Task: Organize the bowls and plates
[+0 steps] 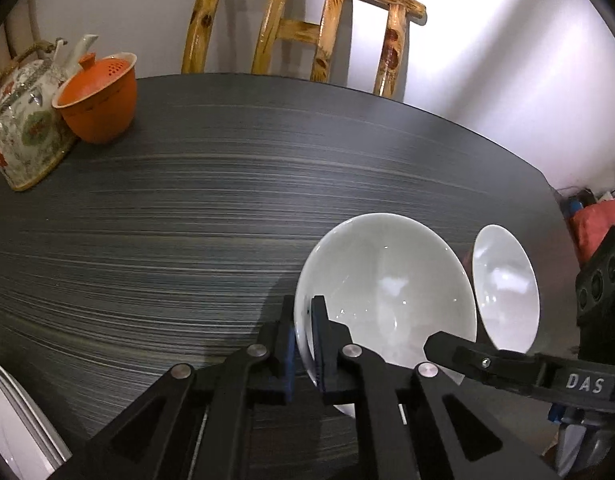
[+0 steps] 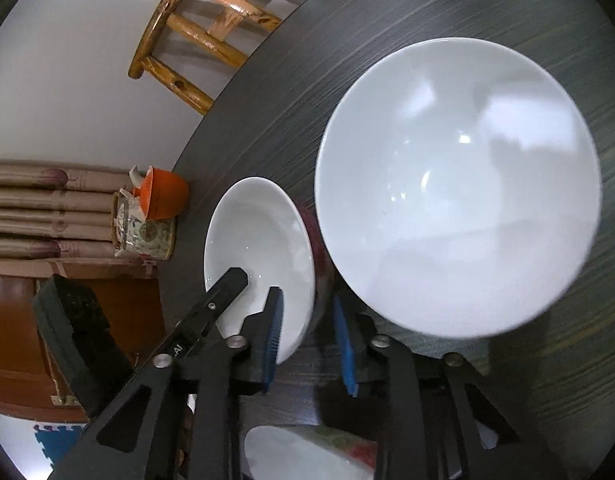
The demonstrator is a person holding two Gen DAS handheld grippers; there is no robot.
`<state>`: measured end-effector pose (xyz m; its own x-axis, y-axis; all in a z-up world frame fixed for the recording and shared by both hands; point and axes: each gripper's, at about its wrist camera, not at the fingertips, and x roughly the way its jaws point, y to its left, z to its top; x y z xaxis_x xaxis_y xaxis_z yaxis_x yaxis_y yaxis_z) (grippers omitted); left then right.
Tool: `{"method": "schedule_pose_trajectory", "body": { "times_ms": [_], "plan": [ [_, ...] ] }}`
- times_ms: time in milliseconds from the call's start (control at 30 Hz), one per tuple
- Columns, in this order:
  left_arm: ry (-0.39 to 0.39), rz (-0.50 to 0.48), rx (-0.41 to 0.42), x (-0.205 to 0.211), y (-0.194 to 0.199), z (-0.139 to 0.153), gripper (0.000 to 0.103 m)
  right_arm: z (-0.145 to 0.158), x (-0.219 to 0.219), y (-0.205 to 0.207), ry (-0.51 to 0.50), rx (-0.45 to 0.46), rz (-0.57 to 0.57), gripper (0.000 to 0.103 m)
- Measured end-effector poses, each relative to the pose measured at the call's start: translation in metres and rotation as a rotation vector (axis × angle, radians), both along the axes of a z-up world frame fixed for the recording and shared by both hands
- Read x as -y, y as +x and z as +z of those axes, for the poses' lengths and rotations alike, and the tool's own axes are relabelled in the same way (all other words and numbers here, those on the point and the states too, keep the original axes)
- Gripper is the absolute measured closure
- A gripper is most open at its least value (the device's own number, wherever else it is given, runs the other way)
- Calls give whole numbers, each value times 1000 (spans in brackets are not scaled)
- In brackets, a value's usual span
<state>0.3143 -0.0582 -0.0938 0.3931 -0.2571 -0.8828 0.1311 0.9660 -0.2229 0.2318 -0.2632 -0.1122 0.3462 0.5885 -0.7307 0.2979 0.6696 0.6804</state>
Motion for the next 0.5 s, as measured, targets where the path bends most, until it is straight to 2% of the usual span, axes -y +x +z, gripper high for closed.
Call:
{"method": "schedule_pose_trajectory", "body": {
  "times_ms": [100, 267, 500],
  "plan": [
    [-15, 0, 5, -3, -4, 5, 97, -3, -2, 3, -22, -7, 11, 86],
    [-32, 6, 40, -6, -22, 31, 97, 2, -3, -3, -20, 14, 30, 87],
    [-89, -4, 72, -8, -68, 70, 97, 41, 0, -35, -8, 90, 55, 87]
  ]
}}
